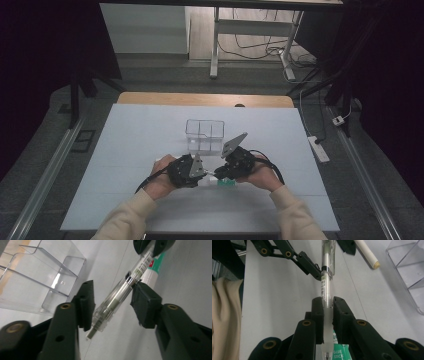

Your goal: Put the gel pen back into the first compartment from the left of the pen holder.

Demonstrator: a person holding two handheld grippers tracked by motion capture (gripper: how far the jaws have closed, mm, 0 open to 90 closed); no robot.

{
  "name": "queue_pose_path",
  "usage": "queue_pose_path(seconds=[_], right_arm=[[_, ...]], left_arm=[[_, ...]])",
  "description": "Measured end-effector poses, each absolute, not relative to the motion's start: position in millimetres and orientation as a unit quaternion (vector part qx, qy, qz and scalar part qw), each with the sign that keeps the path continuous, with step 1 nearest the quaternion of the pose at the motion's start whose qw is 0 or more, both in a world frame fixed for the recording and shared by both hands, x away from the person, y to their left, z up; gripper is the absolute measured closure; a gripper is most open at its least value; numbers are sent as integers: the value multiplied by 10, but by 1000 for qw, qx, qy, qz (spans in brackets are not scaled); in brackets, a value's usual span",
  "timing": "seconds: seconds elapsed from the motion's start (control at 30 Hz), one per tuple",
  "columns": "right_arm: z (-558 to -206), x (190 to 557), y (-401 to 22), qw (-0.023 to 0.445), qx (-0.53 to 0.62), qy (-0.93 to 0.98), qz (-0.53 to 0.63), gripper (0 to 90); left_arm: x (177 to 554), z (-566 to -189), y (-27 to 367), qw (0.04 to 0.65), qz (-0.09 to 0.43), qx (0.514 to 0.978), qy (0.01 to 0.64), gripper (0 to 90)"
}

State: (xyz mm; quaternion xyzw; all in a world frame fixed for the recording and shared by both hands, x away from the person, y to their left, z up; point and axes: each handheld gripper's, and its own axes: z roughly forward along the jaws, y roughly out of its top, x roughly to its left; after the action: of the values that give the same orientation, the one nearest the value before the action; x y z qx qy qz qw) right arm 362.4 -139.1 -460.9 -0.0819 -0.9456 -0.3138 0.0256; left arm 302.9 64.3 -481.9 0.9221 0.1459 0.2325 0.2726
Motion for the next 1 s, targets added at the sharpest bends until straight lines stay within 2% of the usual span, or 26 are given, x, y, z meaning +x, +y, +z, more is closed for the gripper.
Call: queue_pose_path(seconds=[0.2,0.33,0.73,1.0], right_arm=[[-4542,3621,-1433,13,-88,-936,-340,761],[-4496,3631,-1476,-7,-108,-923,-368,706],[-4433,3660,-1606,-71,-165,-885,-430,554],[-4427,3694,-1729,-93,-194,-867,-449,486]], left_arm=[[3042,-4823,681,273,206,931,130,707],[3039,-4818,679,282,186,933,120,783],[3112,-4793,844,308,188,918,162,791],[3180,-4795,990,332,186,902,205,792]])
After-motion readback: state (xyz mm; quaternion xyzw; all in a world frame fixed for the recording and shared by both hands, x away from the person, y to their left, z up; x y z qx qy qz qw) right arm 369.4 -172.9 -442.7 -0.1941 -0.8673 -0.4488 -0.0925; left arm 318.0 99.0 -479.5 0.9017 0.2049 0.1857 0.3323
